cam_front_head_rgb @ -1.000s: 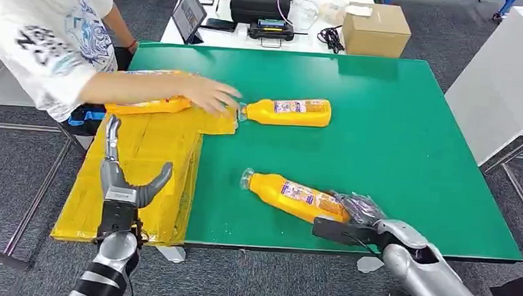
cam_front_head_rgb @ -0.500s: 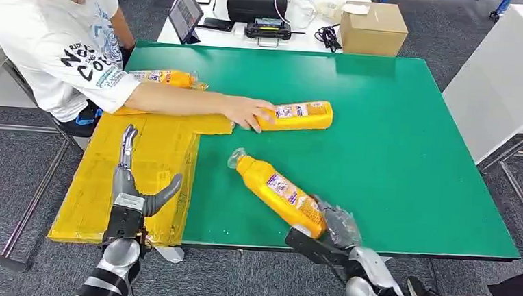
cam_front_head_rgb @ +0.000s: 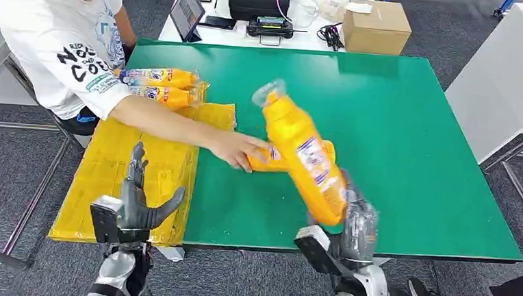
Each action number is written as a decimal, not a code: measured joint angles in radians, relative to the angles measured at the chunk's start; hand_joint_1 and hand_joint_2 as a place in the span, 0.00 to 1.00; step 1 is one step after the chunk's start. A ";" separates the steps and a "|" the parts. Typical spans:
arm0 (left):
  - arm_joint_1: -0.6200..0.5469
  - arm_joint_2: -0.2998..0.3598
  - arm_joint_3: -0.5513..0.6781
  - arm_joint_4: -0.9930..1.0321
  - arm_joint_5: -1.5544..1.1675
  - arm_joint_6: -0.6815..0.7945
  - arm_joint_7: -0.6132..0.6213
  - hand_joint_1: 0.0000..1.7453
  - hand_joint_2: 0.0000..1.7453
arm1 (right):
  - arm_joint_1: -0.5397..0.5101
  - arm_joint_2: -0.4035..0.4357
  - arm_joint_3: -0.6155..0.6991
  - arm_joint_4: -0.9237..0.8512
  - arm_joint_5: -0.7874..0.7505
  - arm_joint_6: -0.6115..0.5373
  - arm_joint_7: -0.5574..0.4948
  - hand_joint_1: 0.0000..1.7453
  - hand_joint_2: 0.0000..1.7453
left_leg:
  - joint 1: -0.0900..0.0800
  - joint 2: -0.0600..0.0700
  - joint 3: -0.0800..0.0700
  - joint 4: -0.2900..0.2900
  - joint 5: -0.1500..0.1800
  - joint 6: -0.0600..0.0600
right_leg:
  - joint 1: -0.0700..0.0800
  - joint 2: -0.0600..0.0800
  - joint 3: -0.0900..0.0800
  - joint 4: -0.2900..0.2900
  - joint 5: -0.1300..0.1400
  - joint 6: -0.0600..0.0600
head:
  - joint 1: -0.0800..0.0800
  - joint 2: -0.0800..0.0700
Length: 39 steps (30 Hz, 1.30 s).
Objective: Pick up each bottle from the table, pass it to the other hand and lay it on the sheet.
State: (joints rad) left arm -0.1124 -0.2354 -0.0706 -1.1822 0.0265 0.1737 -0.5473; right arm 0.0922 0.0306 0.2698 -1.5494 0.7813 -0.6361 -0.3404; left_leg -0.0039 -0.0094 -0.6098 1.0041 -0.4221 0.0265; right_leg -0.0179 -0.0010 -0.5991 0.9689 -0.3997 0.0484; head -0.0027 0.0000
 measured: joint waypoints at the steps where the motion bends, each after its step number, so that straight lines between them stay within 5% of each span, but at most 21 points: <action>1: 0.003 -0.003 0.001 0.000 0.054 -0.067 0.032 0.00 1.00 | 0.006 0.011 -0.015 -0.017 -0.005 -0.030 -0.036 1.00 1.00 | 0.000 0.000 0.000 0.000 0.000 0.000 | 0.000 0.000 0.000 0.000 0.000 0.000 | 0.000 0.000; 7: 0.009 -0.005 -0.019 0.013 0.310 -0.356 0.157 0.00 1.00 | 0.021 0.093 -0.124 -0.041 0.003 -0.055 -0.225 1.00 1.00 | 0.000 0.001 0.000 0.000 0.000 0.000 | 0.000 0.000 0.000 0.000 0.000 0.000 | 0.001 0.000; 14: 0.011 -0.001 -0.032 0.027 0.349 -0.387 0.181 0.00 1.00 | 0.027 0.128 -0.172 -0.034 -0.003 -0.055 -0.236 1.00 1.00 | 0.000 0.001 0.000 0.000 0.000 0.000 | 0.000 0.000 0.000 0.000 0.000 0.000 | 0.000 0.000; 22: 0.032 0.023 -0.085 0.043 0.564 -0.645 0.262 0.00 1.00 | 0.015 0.118 -0.130 0.058 -0.024 -0.001 -0.222 1.00 1.00 | 0.000 0.001 0.000 0.000 0.000 0.000 | 0.000 0.000 0.000 0.000 0.000 0.000 | 0.000 0.000; 29: 0.037 0.027 -0.098 0.043 0.572 -0.659 0.258 0.00 1.00 | 0.007 0.116 -0.109 0.094 -0.031 0.027 -0.228 1.00 1.00 | 0.000 0.001 0.000 0.000 0.000 0.000 | 0.000 0.000 0.000 0.000 0.000 0.000 | 0.000 0.000; 39: 0.042 0.048 -0.180 0.031 0.570 -0.677 0.252 0.00 1.00 | -0.086 0.130 0.100 0.387 -0.027 0.099 -0.229 1.00 1.00 | 0.000 0.001 0.000 0.000 0.000 0.000 | 0.000 0.000 0.000 0.000 0.000 0.000 | 0.000 0.000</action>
State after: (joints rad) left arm -0.0705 -0.1877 -0.2506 -1.1517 0.5966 -0.5035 -0.2953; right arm 0.0065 0.1602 0.3701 -1.1619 0.7542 -0.5371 -0.5695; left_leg -0.0038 -0.0089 -0.6101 1.0039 -0.4222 0.0263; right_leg -0.0180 -0.0009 -0.5992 0.9690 -0.3997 0.0483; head -0.0023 0.0000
